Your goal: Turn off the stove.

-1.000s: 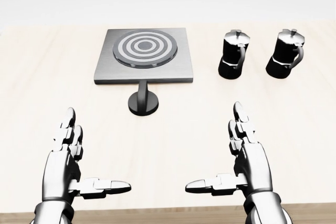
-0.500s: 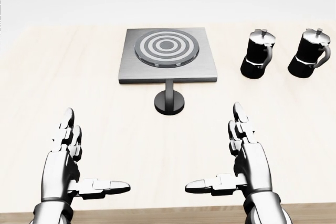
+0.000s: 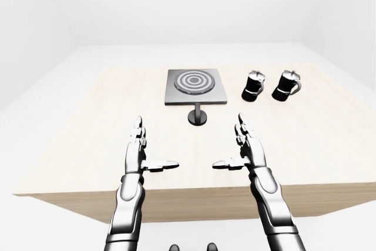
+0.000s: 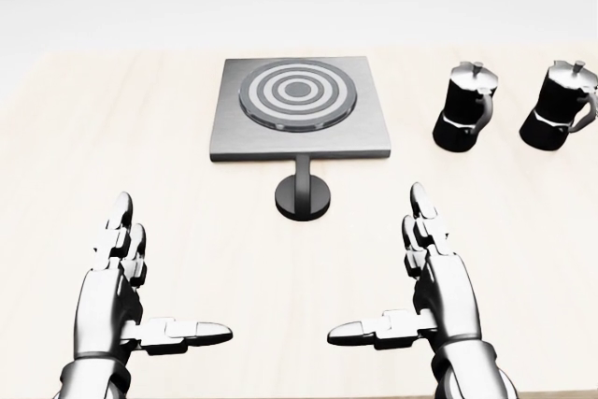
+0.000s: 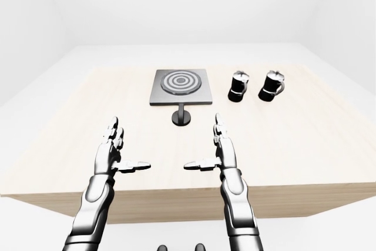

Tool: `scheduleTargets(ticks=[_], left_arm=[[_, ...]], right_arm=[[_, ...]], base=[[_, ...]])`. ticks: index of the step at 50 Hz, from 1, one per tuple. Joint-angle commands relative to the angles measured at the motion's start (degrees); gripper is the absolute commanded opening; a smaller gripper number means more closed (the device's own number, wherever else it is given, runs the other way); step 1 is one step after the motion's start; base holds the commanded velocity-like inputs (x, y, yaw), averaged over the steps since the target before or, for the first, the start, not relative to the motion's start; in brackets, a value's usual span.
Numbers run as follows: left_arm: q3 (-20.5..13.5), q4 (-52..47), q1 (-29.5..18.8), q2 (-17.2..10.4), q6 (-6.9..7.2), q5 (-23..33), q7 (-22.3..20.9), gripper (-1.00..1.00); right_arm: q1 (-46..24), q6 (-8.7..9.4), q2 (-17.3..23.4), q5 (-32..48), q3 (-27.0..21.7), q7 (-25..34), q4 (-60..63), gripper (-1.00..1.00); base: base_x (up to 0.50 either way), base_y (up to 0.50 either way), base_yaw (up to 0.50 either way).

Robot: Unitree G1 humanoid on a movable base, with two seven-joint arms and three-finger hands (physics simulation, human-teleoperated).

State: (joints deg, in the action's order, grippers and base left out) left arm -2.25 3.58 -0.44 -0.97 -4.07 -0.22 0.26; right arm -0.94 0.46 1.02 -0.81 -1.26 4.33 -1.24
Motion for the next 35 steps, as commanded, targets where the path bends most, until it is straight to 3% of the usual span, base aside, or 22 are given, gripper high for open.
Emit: scheduleTargets(ticks=[1,10,16,25,31,35], left_arm=[[-0.01,0.72,-0.28,0.00,-0.51,-0.04,0.00,1.00],[-0.02,1.51,-0.54,-0.02,-0.93,0.02,0.17,1.00],[0.08,-0.18,0.15,-0.01,-0.09,0.17,0.16,1.00],[0.02,0.83,-0.25,0.03,-0.70,0.15,0.19,1.00],[0.08,-0.16,0.03,0.01,0.05,0.12,0.17,1.00],[0.04,0.56,-0.23,0.02,-0.45,0.12,0.17,1.00]], right_arm=[[0.09,0.22,-0.01,0.29,0.12,0.16,0.34,1.00],[-0.01,0.04,0.00,0.54,0.22,0.39,0.06,1.00],[0.00,-0.05,0.00,0.59,0.26,0.49,0.13,1.00],[-0.05,0.05,-0.02,0.66,0.28,0.54,0.19,1.00],[-0.04,-0.06,-0.04,0.62,0.27,0.60,0.09,1.00],[-0.14,-0.26,0.05,0.75,0.27,0.67,-0.30,1.00]], base=[[0.23,0.00,0.00],[0.24,0.00,0.00],[0.25,0.00,0.00],[0.25,0.00,0.00],[0.25,0.00,0.00],[0.25,0.00,0.00]])
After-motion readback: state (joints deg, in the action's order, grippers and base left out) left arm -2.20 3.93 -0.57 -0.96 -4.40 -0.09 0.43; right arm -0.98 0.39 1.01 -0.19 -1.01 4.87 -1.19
